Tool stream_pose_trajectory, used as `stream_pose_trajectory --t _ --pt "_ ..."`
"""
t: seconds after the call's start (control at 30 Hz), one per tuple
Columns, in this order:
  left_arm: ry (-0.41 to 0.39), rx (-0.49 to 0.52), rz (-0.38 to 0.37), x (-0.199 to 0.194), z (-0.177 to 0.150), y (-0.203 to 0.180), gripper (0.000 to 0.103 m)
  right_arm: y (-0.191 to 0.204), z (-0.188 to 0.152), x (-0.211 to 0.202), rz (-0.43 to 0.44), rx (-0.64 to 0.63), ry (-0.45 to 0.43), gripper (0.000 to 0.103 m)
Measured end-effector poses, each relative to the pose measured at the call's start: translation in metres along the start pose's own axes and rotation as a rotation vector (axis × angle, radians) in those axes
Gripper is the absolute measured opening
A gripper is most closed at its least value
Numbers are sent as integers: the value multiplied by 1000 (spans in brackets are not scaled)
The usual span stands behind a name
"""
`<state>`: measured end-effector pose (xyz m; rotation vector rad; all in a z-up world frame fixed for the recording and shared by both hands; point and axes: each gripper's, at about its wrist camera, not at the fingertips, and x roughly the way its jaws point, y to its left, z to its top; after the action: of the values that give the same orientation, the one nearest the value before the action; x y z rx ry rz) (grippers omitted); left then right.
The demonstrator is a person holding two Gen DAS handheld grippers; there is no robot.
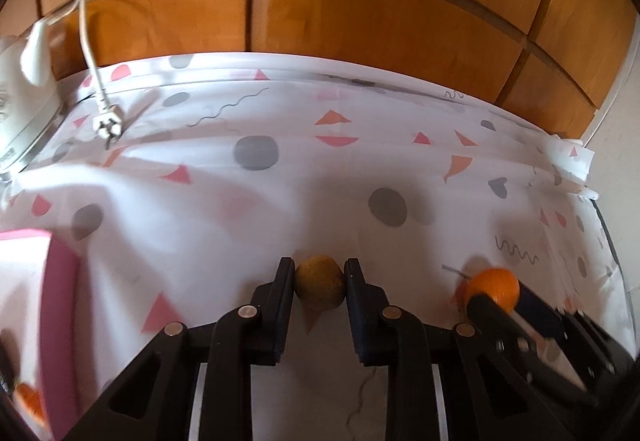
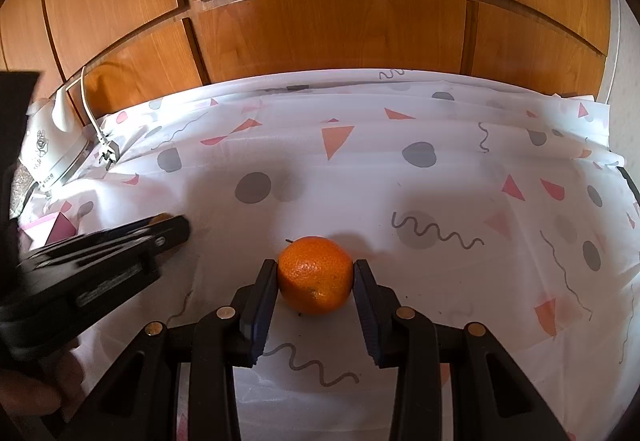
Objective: Organize fruits
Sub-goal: 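Grasp the small brown potato with the left gripper while the right holds the orange, then carry the potato and small orange over the pink tray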
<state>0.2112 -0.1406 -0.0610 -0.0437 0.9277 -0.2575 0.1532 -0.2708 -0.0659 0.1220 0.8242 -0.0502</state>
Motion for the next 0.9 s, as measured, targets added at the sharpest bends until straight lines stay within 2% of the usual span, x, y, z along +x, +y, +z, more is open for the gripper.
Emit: stream_pose_trajectory --t 0.33,0.57,0.73,0.9 --pt "-32 3 16 -55 -45 13 25 4 3 -6 -8 -23 12 38" --pt "-26 -10 35 -69 -76 19 25 18 -9 -36 35 -55 -13 38" --pt "-16 -20 39 -68 -96 21 25 26 -29 -51 66 -67 10 38" --pt "-45 -16 41 -70 -101 21 25 28 -48 -54 59 -67 41 38"
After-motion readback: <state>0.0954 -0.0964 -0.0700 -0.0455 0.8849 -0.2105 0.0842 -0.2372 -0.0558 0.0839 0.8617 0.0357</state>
